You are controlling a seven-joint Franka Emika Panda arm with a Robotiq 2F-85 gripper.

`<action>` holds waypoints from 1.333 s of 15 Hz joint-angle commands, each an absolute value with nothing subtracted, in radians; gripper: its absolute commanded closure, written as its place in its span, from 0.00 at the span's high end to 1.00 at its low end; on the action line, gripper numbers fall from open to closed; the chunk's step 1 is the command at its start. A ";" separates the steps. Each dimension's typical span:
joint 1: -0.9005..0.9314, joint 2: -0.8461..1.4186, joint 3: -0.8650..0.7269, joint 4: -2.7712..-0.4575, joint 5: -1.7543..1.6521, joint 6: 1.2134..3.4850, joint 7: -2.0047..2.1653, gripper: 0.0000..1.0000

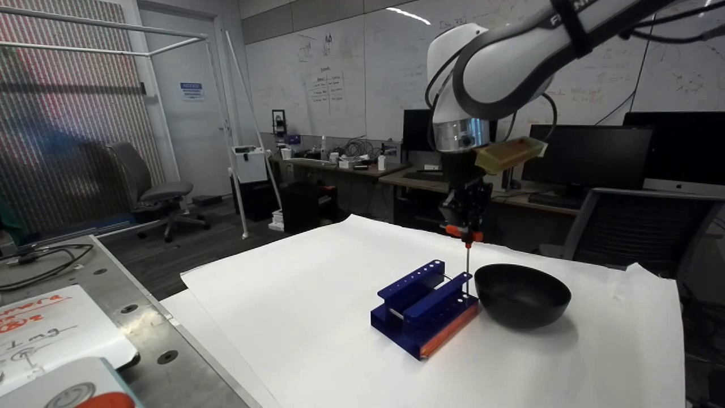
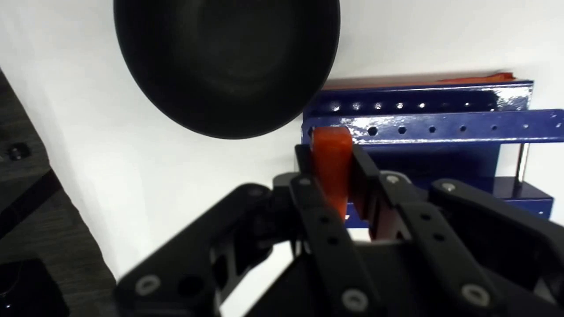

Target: Put the metal object with the orange handle in the bowl

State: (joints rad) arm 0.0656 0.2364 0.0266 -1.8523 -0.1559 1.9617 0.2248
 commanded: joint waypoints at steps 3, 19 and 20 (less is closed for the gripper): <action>0.059 -0.001 0.035 -1.884 -0.118 1.756 0.125 0.06; 0.033 0.144 0.016 -1.948 -0.238 1.858 0.186 0.06; 0.035 0.159 0.015 -1.949 -0.247 1.880 0.193 0.06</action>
